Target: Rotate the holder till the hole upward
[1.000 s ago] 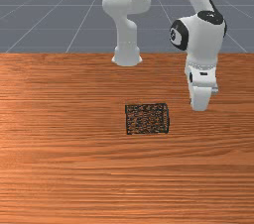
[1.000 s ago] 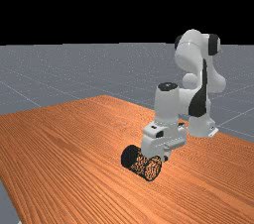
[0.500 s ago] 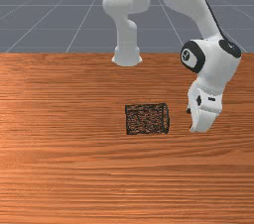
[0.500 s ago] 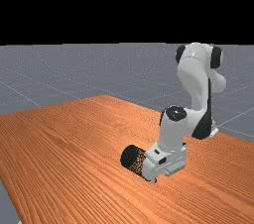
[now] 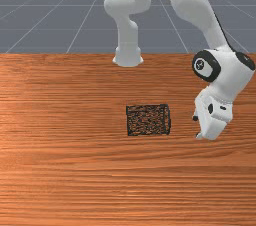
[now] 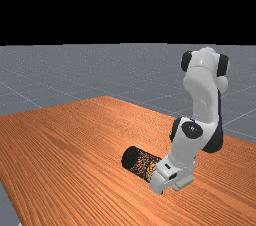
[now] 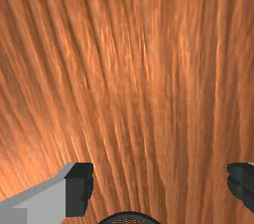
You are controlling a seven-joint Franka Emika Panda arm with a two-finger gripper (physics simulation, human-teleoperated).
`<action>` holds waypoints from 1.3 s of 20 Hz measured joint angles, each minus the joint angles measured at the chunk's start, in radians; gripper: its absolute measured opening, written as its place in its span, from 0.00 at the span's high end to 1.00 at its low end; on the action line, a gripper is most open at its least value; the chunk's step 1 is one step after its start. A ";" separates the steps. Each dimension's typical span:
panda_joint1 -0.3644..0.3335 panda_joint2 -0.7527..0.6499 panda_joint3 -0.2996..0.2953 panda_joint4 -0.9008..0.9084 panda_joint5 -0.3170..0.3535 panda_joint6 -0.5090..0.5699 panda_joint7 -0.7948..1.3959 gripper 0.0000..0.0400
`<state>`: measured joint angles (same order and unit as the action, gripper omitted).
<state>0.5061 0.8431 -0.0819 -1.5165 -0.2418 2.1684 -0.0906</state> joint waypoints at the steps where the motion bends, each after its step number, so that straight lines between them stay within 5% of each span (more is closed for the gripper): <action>1: 0.017 0.027 -0.013 0.025 -0.016 -0.019 0.018 0.00; 2: 0.034 0.057 -0.026 0.054 -0.033 -0.040 0.036 0.00; 4: 0.118 0.242 -0.137 0.347 -0.143 -0.341 0.069 0.00; 8: 0.139 0.230 -0.171 0.338 -0.185 -0.402 0.067 0.00; 9: 0.121 0.104 -0.127 0.147 -0.147 -0.261 0.087 0.00; 15: 0.125 0.043 -0.130 0.088 -0.160 -0.246 0.084 0.00; 18: 0.055 0.016 -0.097 0.054 -0.111 -0.240 -0.033 0.00; 26: 0.051 -0.002 -0.148 -0.044 -0.170 -0.127 0.032 0.00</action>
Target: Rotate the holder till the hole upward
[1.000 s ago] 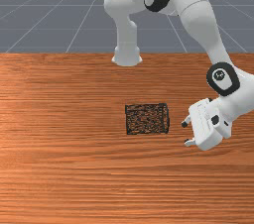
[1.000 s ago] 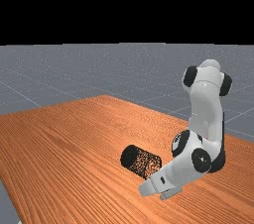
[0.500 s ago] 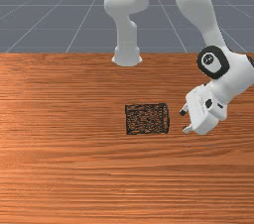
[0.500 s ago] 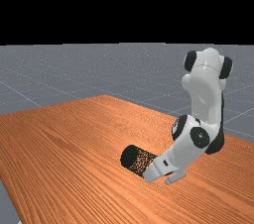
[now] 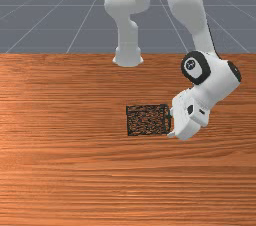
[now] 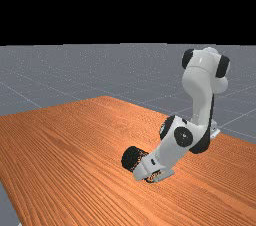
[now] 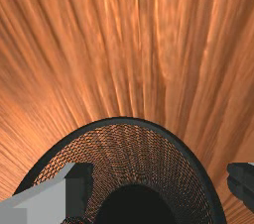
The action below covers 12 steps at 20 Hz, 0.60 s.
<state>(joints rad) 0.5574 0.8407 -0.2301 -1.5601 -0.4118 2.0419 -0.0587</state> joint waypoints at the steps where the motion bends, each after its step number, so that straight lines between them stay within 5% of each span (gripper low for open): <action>1: -0.005 0.003 0.005 -0.004 0.005 0.014 -0.002 0.00; 9: -0.016 0.018 -0.016 -0.035 -0.020 0.053 -0.001 0.00; 10: -0.020 0.015 -0.015 -0.041 -0.019 0.060 -0.005 0.39; 11: -0.023 0.012 -0.014 -0.045 -0.017 0.066 -0.007 0.63; 12: -0.025 0.012 -0.013 -0.045 -0.016 0.070 -0.008 0.76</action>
<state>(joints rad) 0.5323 0.8527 -0.2430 -1.6052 -0.4279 2.1117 -0.0669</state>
